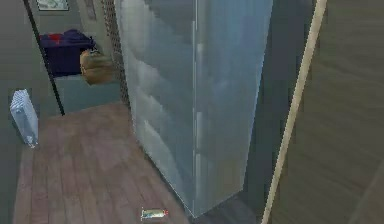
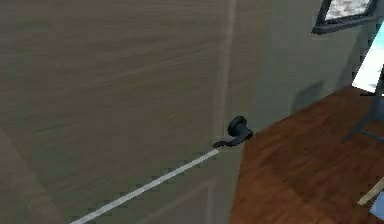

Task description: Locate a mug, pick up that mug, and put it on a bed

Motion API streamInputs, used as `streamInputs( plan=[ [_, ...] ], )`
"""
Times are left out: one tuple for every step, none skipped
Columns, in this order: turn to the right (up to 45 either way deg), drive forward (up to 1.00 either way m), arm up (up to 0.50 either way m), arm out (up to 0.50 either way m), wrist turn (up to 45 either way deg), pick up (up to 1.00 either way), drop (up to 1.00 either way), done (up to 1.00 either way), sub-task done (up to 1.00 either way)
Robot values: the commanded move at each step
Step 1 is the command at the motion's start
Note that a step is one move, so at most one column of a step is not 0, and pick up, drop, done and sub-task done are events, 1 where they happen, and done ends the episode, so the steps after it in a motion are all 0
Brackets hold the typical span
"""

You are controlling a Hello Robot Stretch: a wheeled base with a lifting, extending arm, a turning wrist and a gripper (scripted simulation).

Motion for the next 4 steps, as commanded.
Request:
streamInputs(
  plan=[
    [-24.0, 0.00, 0.00, 0.00, 0.0, 0.00, 0.00, 0.00, 0.00],
    [-3.0, 0.00, 0.00, 0.00, 0.0, 0.00, 0.00, 0.00, 0.00],
    [0.0, 1.00, 0.00, 0.00, 0.0, 0.00, 0.00, 0.00, 0.00],
    [0.0, 1.00, 0.00, 0.00, 0.0, 0.00, 0.00, 0.00, 0.00]
  ],
)
